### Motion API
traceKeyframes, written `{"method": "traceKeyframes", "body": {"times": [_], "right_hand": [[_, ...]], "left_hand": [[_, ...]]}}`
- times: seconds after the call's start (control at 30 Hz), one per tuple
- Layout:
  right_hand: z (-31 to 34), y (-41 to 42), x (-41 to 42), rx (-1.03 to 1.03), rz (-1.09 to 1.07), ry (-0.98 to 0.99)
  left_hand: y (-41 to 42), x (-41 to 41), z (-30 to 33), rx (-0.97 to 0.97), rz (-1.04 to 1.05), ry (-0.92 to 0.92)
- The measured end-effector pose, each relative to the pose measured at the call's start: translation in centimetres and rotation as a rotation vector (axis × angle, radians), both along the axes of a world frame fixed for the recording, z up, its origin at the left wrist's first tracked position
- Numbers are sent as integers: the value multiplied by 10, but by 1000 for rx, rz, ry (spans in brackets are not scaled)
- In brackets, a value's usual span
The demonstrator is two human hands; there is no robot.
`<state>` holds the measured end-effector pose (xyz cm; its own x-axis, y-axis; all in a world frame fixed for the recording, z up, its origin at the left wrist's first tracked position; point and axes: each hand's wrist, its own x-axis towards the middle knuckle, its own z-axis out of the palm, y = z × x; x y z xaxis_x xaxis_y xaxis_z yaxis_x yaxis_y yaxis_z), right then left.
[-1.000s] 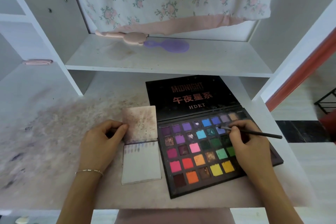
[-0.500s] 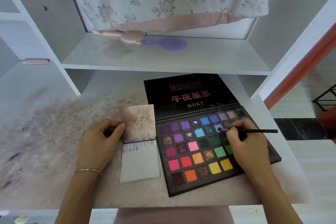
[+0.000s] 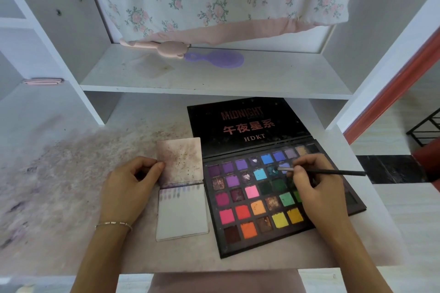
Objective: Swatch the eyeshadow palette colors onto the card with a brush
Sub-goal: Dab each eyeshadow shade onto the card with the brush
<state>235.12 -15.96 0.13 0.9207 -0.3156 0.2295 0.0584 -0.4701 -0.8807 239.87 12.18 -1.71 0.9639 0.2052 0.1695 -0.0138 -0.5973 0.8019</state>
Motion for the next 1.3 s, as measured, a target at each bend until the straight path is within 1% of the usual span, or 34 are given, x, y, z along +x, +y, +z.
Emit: {"method": "traceKeyframes", "body": {"times": [0.27,0.5,0.87,1.17,1.3], "right_hand": [[3,46,0,105,241,42],[1,85,4,97,434,120],[-1,101,11,66,485,192],[0,100,10,7,508,213],[0,102,11,13,494,205]], "left_hand": [[-2,1,0,2,-6,-4],[-2,2,-2,3,-20,5],[2,2,-3,14,-14,20],[1,1,-2,11,-14,22],[1,3,-2,15,-5,22]]}}
